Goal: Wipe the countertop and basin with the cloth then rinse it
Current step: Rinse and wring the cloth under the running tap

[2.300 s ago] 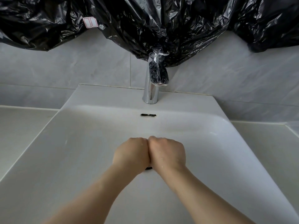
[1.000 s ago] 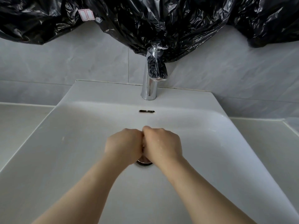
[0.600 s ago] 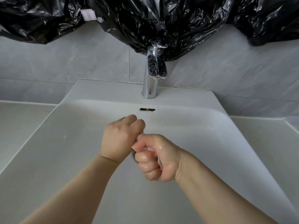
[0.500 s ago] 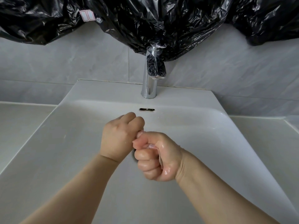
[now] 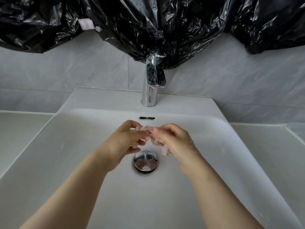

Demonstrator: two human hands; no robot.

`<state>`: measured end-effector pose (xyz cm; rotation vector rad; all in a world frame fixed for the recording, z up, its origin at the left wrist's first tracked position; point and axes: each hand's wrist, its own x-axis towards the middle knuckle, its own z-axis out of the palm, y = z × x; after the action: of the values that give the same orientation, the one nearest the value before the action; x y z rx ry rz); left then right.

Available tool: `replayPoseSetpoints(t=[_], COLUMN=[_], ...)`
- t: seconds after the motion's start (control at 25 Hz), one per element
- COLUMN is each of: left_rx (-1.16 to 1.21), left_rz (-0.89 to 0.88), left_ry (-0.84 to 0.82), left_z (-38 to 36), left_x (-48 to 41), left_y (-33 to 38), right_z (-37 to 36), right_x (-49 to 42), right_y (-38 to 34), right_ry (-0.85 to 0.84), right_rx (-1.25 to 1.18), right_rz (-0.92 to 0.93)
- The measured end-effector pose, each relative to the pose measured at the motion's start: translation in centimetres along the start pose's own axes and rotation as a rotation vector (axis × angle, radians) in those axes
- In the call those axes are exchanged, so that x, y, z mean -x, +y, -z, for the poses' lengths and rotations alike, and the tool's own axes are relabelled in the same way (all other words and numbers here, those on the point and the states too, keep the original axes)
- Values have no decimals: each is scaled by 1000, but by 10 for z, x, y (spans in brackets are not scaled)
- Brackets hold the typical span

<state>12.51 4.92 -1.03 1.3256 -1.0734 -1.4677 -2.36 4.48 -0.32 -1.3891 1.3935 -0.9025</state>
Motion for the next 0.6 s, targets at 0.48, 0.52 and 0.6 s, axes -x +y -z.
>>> replayPoseSetpoints(t=[0.48,0.52,0.6], left_rx=[191,173,45], left_rz=[202,221,261], left_ry=[-212,-166,-191], left_z=[3,7,13], left_x=[8,8,11], left_y=[2,4,7], right_z=[-8,-7,-8], right_x=[-1,-4,-2], right_y=[11,10,15], right_ry=[-33,-12,-156], right_rx=[336,450,757], right_rz=[485,594,712])
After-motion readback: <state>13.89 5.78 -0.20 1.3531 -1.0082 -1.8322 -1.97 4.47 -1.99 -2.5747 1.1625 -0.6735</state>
